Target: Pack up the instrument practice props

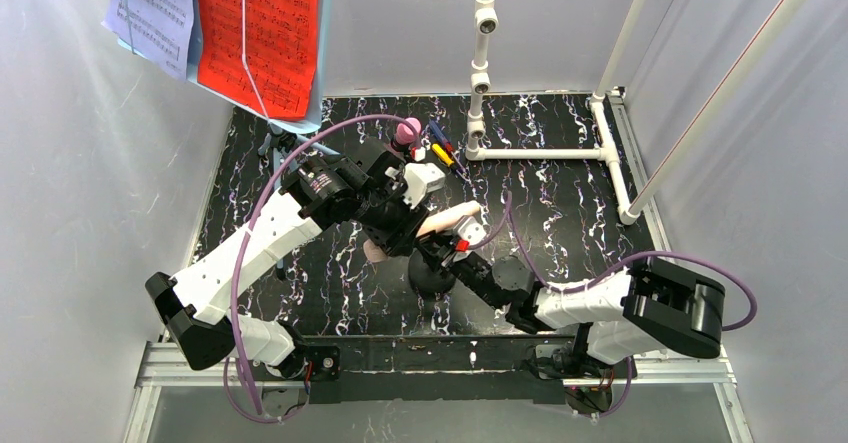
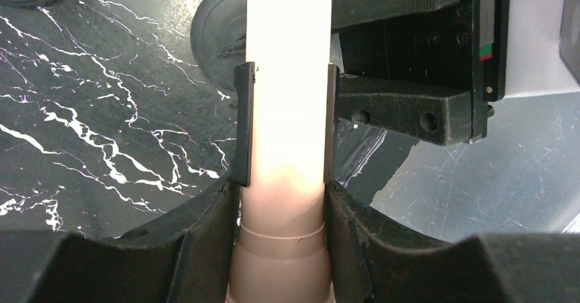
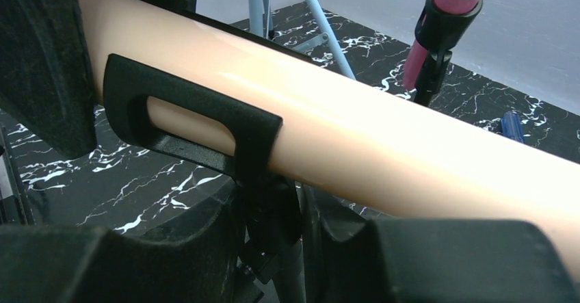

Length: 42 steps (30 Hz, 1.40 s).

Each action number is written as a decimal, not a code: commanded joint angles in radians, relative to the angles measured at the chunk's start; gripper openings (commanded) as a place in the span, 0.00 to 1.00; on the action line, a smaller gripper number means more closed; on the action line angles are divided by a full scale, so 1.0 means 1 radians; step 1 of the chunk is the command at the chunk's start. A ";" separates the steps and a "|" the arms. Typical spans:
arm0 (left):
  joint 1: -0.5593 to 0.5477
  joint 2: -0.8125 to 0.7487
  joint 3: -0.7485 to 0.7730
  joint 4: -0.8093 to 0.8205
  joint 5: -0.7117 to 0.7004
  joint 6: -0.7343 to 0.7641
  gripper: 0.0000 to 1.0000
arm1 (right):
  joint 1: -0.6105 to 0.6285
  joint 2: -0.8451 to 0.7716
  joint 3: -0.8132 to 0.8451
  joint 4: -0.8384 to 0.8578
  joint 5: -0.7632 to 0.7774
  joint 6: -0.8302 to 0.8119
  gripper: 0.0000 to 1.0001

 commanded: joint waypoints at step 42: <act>0.016 -0.168 -0.066 -0.122 -0.099 0.039 0.00 | -0.372 -0.462 -0.178 -0.392 0.317 -0.018 0.01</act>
